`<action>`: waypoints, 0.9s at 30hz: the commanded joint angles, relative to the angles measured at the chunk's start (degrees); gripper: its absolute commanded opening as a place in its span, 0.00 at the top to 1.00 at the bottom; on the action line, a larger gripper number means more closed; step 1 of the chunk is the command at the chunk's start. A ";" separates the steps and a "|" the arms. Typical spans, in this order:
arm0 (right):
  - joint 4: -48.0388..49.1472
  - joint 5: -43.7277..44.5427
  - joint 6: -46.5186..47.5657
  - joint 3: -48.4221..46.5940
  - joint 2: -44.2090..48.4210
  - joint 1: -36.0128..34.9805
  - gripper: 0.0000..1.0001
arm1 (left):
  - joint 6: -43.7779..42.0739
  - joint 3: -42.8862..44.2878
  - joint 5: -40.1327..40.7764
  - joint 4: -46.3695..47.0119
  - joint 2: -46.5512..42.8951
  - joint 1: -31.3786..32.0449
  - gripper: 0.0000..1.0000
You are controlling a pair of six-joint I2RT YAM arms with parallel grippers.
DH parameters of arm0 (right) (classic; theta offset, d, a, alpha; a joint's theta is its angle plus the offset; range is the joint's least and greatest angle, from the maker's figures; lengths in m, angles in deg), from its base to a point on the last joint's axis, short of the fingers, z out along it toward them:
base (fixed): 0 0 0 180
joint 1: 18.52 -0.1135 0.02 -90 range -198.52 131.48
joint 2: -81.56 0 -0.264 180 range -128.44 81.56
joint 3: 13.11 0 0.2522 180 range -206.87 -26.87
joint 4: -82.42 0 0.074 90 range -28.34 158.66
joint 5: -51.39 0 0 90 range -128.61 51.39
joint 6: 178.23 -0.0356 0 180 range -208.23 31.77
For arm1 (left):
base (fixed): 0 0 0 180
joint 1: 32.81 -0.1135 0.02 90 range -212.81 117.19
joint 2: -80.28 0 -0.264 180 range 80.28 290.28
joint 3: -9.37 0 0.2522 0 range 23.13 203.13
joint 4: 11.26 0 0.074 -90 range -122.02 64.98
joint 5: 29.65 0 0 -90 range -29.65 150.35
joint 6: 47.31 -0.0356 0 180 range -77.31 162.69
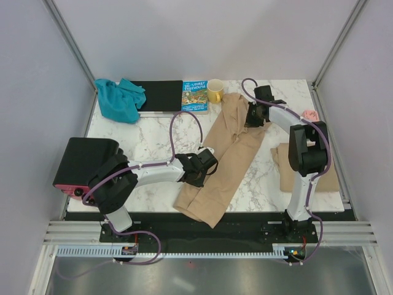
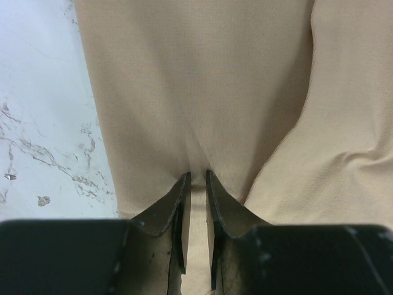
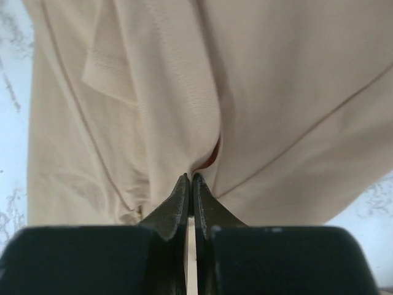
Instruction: Fold and stack the t-shirts
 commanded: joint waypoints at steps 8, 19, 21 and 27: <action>2.77 -6.89 0.02 -4.16 0.67 -6.47 0.89 | 1.80 -1.14 1.93 -3.06 2.68 0.13 0.78; 5.14 -3.47 1.34 -3.73 4.34 -9.11 0.59 | 3.03 -1.93 3.24 -3.06 2.16 0.05 0.77; 5.84 0.73 2.22 -2.15 6.54 -8.94 0.59 | 3.38 -2.02 4.12 -3.14 1.45 0.13 0.77; 6.20 10.33 1.87 1.72 12.35 -6.40 0.56 | 4.52 0.09 12.55 -6.30 -4.78 0.13 0.75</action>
